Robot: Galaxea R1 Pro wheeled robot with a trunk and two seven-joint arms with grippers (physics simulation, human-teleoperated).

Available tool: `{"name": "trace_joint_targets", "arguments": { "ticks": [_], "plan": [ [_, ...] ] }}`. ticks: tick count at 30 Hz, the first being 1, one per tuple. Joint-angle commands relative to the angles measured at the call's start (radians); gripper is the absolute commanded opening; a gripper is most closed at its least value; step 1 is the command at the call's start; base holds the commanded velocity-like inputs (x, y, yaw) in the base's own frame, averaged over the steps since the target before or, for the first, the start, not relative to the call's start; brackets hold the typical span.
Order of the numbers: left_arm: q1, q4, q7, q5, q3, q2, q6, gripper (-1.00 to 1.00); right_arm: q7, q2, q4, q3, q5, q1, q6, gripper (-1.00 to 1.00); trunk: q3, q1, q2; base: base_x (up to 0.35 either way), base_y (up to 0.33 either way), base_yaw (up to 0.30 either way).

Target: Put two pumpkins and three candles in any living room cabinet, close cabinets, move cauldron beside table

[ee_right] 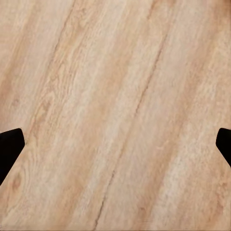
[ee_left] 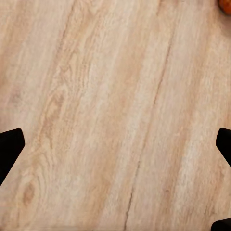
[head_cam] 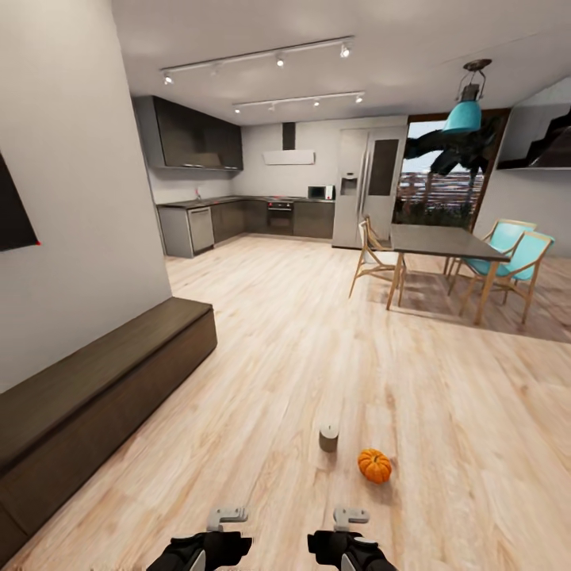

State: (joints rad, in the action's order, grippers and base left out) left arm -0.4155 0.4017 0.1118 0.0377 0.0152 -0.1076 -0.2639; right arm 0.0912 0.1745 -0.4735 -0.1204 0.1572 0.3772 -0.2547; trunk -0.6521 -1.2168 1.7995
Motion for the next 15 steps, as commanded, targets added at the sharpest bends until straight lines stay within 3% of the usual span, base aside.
{"name": "trace_joint_targets", "arguments": {
  "ticks": [1, 15],
  "plan": [
    [0.0, 0.002, 0.001, 0.004, 0.001, 0.0, -0.006, 1.0, 0.009, 0.0, -0.002, -0.004, 0.01, 0.0, -0.005, 1.0, -0.001, 0.0, 0.001, -0.001, 0.0, 0.289],
    [0.0, 0.002, 0.002, 0.004, 0.001, 0.0, -0.006, 1.0, 0.009, 0.0, -0.002, -0.004, 0.01, 0.0, -0.005, 1.0, -0.001, 0.0, 0.001, 0.0, 0.0, 0.289]
  ]
}}
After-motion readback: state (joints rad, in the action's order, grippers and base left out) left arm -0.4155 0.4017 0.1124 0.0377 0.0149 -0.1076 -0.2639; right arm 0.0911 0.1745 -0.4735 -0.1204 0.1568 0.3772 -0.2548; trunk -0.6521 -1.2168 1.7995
